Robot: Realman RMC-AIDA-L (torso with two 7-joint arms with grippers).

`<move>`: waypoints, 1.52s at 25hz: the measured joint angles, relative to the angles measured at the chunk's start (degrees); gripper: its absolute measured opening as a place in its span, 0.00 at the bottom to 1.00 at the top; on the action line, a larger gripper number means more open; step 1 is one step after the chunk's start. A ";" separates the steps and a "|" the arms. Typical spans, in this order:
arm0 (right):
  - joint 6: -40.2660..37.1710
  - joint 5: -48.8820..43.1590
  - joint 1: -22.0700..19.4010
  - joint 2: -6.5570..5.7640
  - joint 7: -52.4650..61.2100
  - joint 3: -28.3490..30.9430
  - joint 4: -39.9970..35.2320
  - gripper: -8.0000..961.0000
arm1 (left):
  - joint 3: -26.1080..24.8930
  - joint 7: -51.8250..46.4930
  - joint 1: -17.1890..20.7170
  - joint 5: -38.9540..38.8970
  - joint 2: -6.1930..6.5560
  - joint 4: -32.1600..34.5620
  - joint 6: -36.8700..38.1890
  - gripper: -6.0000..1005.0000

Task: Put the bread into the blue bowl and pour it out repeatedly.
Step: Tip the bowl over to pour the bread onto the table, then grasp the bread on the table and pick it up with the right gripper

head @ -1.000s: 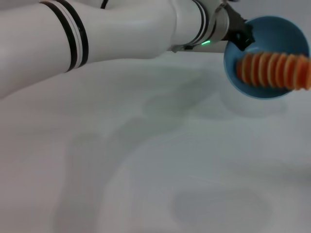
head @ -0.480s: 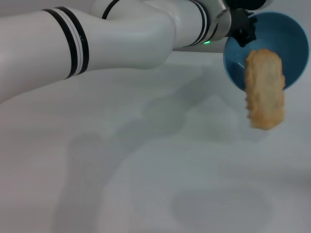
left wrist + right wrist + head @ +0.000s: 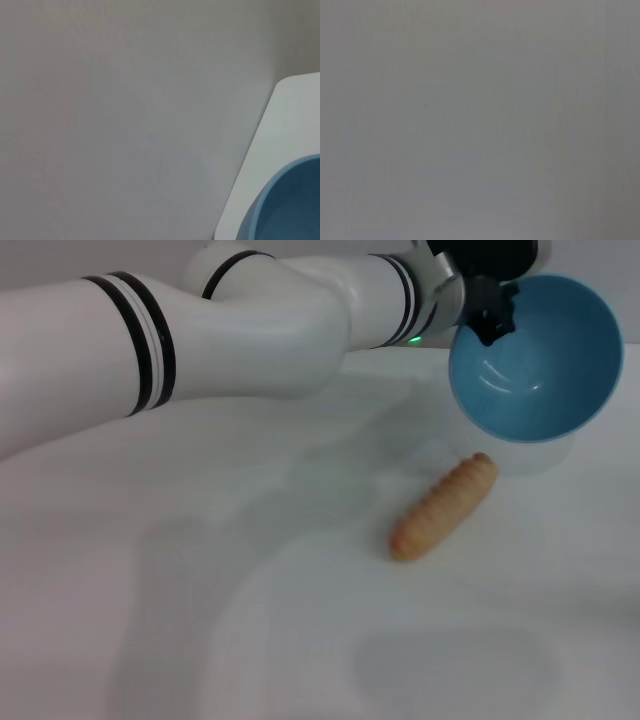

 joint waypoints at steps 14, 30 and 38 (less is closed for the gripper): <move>15.98 -31.20 3.58 -0.54 37.32 -2.90 -7.03 0.61 | -17.98 -6.10 4.51 -0.57 0.57 -0.83 7.53 0.00; 9.40 -73.13 8.66 -2.57 101.63 -11.13 -26.35 0.59 | -28.46 -7.62 10.38 -0.56 0.90 -6.21 10.47 0.00; 11.04 -91.39 15.90 -1.60 118.23 -11.29 -25.71 0.58 | -31.08 -8.19 13.52 -0.36 1.19 -4.71 10.40 0.00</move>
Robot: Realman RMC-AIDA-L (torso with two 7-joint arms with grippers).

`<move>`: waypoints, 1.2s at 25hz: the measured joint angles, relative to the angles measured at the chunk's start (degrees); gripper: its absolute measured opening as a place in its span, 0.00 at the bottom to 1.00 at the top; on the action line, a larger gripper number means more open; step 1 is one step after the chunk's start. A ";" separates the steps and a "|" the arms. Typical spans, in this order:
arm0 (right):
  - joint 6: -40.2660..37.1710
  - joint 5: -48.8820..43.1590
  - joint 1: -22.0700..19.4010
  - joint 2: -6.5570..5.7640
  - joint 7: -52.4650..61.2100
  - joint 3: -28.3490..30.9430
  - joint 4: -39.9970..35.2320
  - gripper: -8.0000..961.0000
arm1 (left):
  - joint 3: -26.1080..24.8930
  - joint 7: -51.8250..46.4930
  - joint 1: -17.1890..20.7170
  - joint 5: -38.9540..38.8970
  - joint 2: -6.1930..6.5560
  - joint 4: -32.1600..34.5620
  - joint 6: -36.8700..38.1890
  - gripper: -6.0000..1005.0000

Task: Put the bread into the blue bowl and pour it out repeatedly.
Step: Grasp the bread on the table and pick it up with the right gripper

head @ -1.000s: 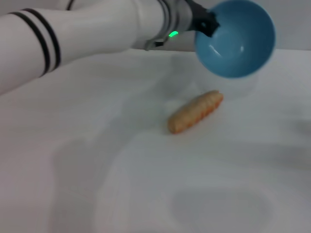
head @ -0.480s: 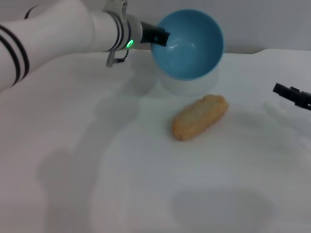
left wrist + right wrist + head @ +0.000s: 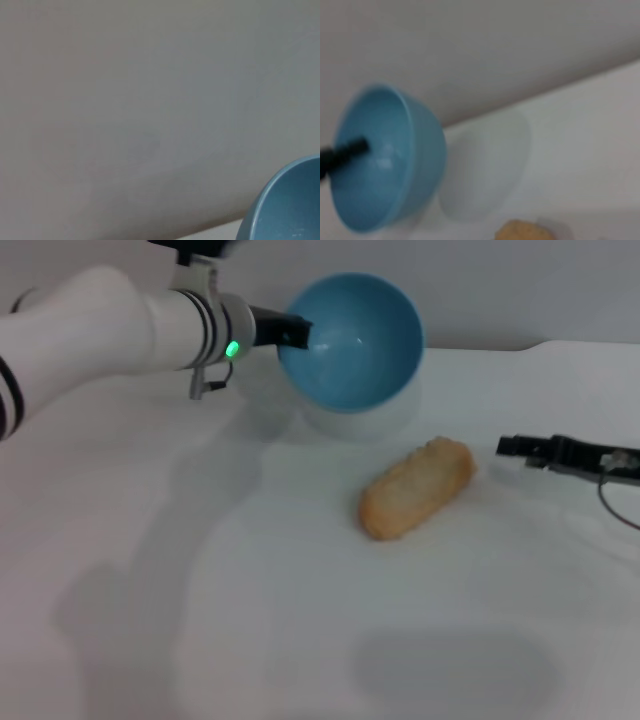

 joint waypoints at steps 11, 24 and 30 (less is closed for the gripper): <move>6.10 -1.45 3.70 1.26 0.78 -2.94 4.91 0.57 | -1.38 0.62 0.52 0.28 0.04 1.01 0.15 0.00; 11.32 5.18 5.74 1.61 -5.55 -3.61 10.33 0.55 | -1.30 1.31 -0.13 0.29 -0.24 1.35 -0.34 0.00; 13.88 7.81 6.05 1.90 -8.19 -3.55 12.56 0.54 | -1.30 1.31 -0.14 0.28 -0.32 1.45 -0.51 0.00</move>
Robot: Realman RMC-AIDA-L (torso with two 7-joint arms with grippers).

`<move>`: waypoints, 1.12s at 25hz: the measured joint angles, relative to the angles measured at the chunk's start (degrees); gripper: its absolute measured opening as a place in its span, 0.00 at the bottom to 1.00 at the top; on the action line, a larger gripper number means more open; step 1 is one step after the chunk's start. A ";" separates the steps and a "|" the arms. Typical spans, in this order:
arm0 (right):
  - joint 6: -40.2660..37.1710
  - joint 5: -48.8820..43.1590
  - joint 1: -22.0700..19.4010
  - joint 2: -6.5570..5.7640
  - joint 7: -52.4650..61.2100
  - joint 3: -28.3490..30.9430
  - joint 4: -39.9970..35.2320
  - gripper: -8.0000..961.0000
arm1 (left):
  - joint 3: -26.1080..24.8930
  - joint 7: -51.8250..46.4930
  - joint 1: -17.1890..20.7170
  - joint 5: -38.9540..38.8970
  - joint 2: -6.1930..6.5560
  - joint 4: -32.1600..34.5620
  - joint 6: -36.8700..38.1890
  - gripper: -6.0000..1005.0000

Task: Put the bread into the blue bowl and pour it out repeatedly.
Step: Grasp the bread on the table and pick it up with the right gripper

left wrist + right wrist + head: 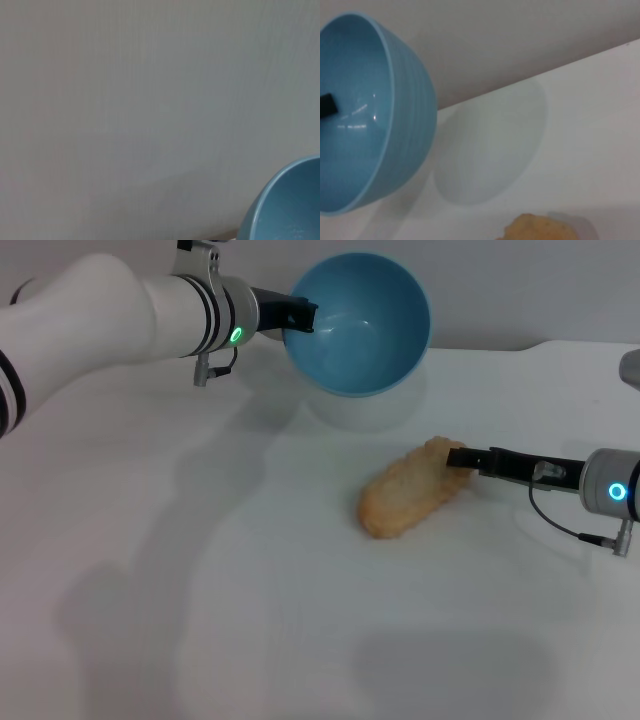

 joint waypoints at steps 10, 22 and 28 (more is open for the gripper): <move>1.11 8.96 0.64 0.21 -9.49 0.07 3.86 0.53 | 0.92 0.00 0.00 -0.20 -0.26 -0.03 -0.54 0.01; 2.69 9.02 1.04 0.24 -9.68 -0.04 5.45 0.52 | 1.48 -0.41 0.23 -0.45 -0.26 -0.30 -1.13 0.00; 3.86 8.47 1.52 0.26 -10.41 -0.17 5.77 0.51 | 1.48 -0.49 0.41 -0.45 -0.26 -0.37 -1.17 0.01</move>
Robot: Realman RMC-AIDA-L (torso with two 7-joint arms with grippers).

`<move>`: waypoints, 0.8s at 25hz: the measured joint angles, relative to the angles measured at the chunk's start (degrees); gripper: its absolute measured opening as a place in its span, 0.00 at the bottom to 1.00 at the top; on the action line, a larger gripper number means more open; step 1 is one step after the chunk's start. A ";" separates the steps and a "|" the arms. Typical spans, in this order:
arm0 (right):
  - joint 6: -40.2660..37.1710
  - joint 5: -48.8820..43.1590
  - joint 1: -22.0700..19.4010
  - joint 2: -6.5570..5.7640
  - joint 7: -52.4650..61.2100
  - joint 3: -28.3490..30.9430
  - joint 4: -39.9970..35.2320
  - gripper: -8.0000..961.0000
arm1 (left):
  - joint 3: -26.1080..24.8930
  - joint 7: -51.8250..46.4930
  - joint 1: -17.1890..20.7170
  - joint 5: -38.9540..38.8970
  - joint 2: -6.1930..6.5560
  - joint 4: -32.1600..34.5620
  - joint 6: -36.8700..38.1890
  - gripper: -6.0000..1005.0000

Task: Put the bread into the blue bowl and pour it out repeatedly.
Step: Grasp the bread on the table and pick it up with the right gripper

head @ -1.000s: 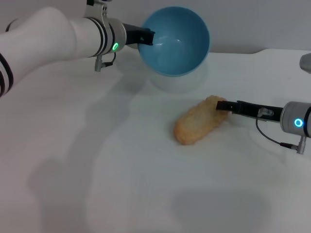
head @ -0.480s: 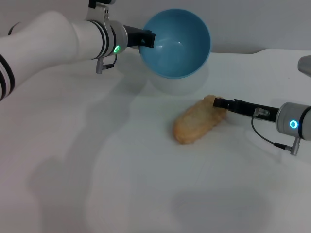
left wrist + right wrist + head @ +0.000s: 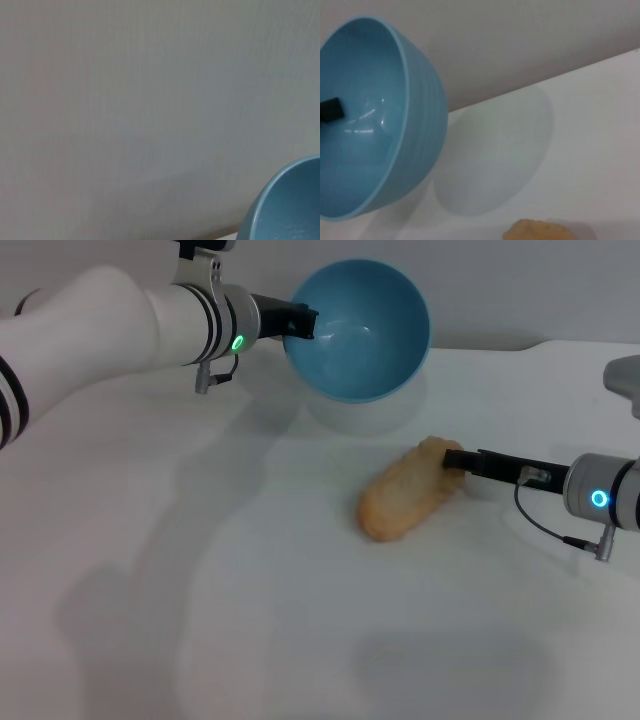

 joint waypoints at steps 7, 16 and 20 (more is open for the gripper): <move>0.41 -0.06 0.10 -0.01 -3.39 0.00 -0.35 0.41 | 0.00 0.09 -0.18 0.01 0.00 -0.07 -0.09 0.01; -2.21 0.21 -0.72 -0.41 -6.92 0.33 -2.92 0.17 | 0.00 0.10 -0.32 0.01 0.13 -0.09 0.11 0.01; -2.70 0.23 -1.27 -0.54 -6.89 0.04 -3.88 0.01 | 0.00 -0.02 -0.39 0.01 0.18 0.02 0.17 0.01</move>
